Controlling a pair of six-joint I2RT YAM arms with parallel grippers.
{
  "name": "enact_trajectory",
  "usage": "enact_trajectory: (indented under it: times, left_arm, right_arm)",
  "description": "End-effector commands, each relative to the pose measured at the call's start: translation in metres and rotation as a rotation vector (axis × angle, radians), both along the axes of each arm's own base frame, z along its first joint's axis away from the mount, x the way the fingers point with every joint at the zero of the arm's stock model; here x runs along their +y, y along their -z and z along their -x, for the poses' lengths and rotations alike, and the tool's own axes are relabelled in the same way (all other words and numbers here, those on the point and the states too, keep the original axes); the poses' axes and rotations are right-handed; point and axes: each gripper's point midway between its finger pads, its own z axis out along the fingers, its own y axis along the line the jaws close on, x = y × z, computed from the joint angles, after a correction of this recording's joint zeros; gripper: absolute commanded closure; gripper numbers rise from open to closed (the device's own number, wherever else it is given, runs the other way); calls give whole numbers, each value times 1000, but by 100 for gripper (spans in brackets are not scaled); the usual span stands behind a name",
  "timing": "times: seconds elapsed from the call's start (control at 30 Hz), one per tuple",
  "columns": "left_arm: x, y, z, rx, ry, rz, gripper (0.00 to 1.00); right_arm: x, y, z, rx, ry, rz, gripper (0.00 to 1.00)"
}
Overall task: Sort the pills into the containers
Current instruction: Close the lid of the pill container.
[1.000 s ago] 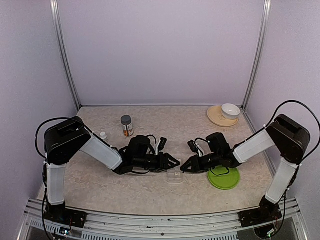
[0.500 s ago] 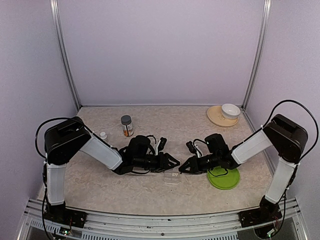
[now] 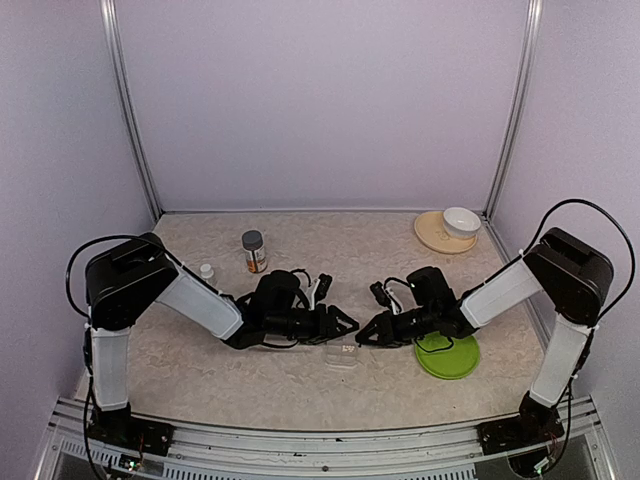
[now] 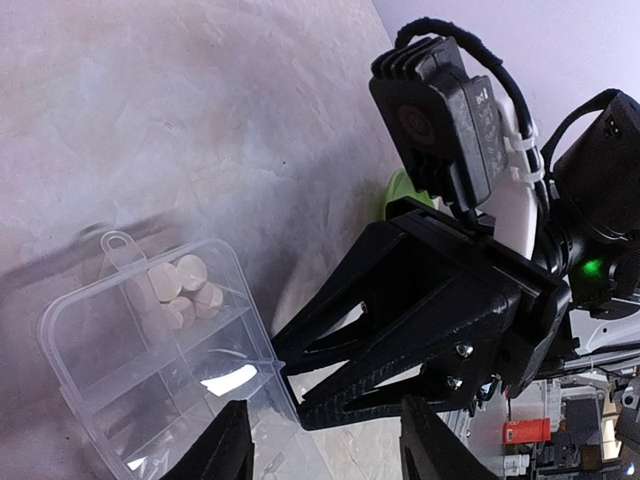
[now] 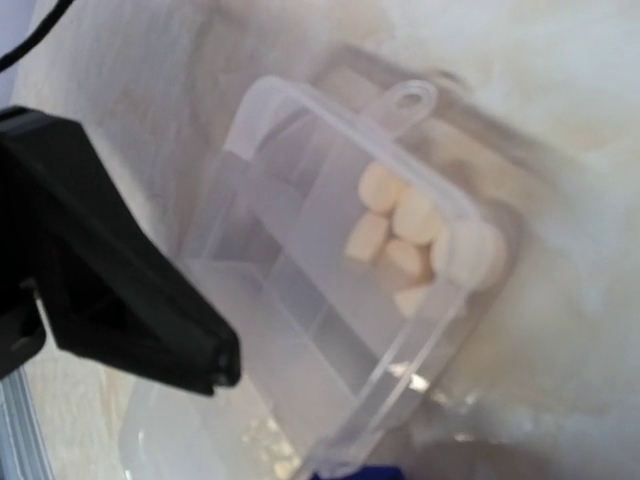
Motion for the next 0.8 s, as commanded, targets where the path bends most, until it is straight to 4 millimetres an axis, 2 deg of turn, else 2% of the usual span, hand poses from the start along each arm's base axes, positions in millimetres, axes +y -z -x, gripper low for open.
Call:
enact_trajectory:
  times: [0.0,0.33,0.63,0.77]
  left_arm:
    - [7,10,2,1,-16,-84,50]
    - [14,-16,-8,-65,-71,-107,46]
    - [38,4,-15,-107,-153,-327,46]
    - [41,11,-14,-110,-161,-368,46]
  right_arm:
    - [-2,16,3,14,6,65,71]
    - [-1,21,5,17,3,73,73]
    - [1,18,5,14,2,66,72]
    - [2,18,5,13,1,65,72]
